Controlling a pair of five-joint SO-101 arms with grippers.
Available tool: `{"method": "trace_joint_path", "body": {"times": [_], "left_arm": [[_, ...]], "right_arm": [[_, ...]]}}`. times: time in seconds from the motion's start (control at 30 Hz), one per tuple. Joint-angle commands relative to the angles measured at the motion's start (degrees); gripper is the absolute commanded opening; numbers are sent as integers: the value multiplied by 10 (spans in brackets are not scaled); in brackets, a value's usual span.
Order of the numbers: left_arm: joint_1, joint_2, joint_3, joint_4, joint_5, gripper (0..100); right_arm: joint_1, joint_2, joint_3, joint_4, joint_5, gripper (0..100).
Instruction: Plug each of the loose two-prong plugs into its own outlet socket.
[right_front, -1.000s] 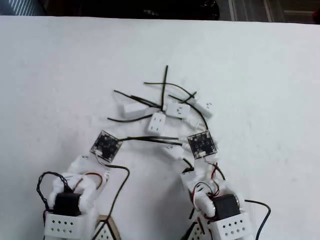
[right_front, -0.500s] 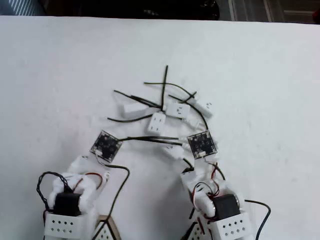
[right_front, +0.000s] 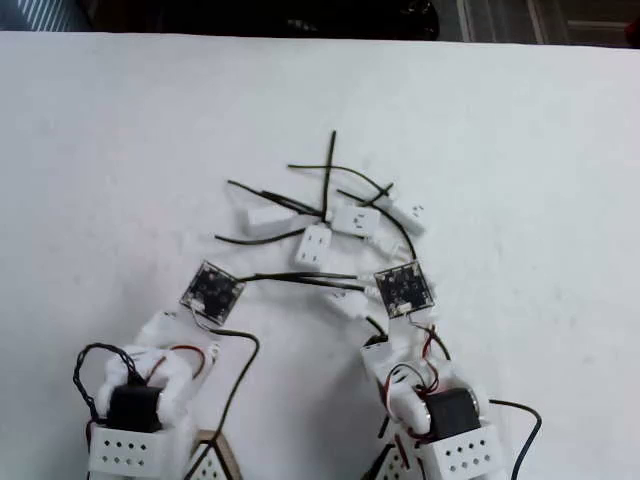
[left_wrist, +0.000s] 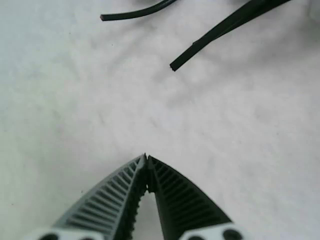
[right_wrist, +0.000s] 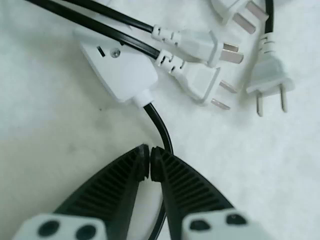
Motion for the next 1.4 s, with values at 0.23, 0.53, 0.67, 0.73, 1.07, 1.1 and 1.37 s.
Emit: {"method": "trace_joint_path", "body": {"times": [0.23,0.53,0.67,0.73,1.07,1.1,1.37], "left_arm": [[6,3,-2,2,-4,26],[7,3,-2,2,-4,25],[6,3,-4,-1,-4,27],[6,2,-17,-11,-4,27],[0,2,-35,-113,2,25],[0,2,-36,-113,9,24],[-36,2,-45,-118,112,25]], "right_arm": [[5,-5,5,1,-4,18],[5,-5,5,1,-4,18],[5,-5,5,1,-4,18],[5,-5,5,1,-4,18],[5,-5,5,1,-4,18],[5,-5,5,1,-4,18],[2,-5,5,1,-4,18]]}}
